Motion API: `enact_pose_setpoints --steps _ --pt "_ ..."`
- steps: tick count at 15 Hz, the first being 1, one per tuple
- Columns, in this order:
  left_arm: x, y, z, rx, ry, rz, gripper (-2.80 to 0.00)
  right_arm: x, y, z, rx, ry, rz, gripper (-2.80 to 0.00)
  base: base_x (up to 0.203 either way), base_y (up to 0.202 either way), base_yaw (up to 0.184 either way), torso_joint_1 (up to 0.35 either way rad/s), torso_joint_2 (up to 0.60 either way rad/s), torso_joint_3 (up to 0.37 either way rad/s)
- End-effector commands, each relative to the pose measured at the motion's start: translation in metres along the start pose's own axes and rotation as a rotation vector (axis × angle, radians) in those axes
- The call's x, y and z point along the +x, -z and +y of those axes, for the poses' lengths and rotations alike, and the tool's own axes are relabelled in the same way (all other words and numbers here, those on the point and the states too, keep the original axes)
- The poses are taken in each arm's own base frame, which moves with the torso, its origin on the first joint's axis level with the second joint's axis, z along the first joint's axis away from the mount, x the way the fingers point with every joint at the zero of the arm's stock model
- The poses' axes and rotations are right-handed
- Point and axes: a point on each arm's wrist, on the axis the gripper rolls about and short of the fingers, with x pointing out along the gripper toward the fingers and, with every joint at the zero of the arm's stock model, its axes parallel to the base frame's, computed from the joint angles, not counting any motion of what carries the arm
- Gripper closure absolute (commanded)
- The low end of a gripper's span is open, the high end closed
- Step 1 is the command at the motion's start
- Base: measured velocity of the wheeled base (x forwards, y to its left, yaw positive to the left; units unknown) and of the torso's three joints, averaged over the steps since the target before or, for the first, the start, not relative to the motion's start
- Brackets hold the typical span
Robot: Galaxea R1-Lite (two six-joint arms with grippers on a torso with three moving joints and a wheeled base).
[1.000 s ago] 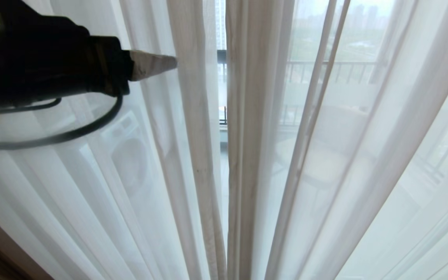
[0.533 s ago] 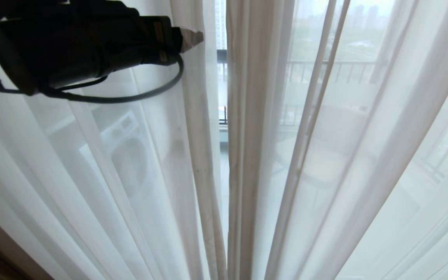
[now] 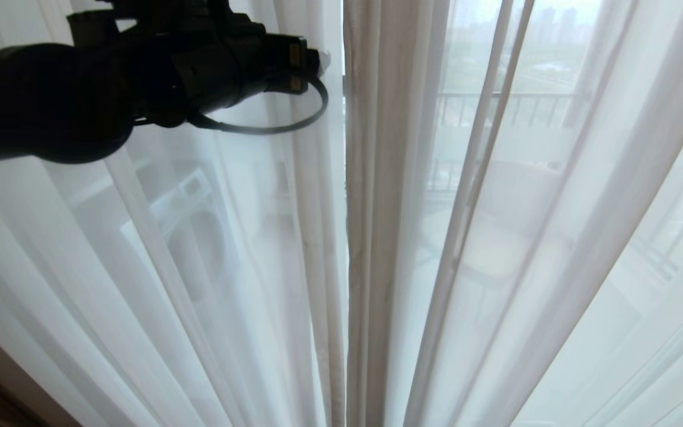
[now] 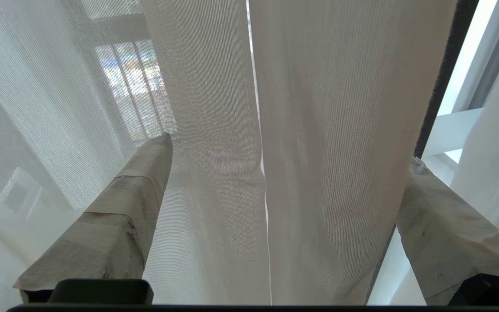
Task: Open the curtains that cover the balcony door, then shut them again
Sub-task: Pull the inner curtains open on both sides
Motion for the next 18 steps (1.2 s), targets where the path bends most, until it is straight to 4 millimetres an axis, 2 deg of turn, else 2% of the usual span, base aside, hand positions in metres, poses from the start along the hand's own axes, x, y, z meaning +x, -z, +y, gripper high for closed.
enact_pose_setpoints --steps 1,3,4,14,18 --pt "0.011 0.008 -0.004 0.006 -0.003 0.009 -2.80 0.000 0.000 0.000 -0.001 0.000 0.000 0.00 0.000 0.000 0.000 0.000 0.00 0.000" --pt "0.014 0.008 -0.006 0.001 -0.016 -0.019 -2.80 0.000 0.000 0.000 -0.001 0.000 0.000 0.00 0.000 0.000 0.000 0.000 0.00 0.000" --pt "0.013 0.007 -0.008 0.000 -0.027 -0.024 0.00 0.000 0.000 0.000 -0.001 0.000 0.000 0.00 0.000 0.000 0.000 0.000 0.00 0.000" --pt "0.008 0.000 -0.005 0.028 -0.051 -0.042 0.00 0.000 0.000 0.000 -0.001 0.000 0.000 0.00 0.000 0.000 0.000 0.000 0.00 0.000" --pt "0.003 -0.009 0.011 0.018 -0.094 -0.085 0.00 0.000 0.000 0.000 -0.001 0.000 0.000 0.00 0.000 0.000 0.000 0.000 0.00 0.000"
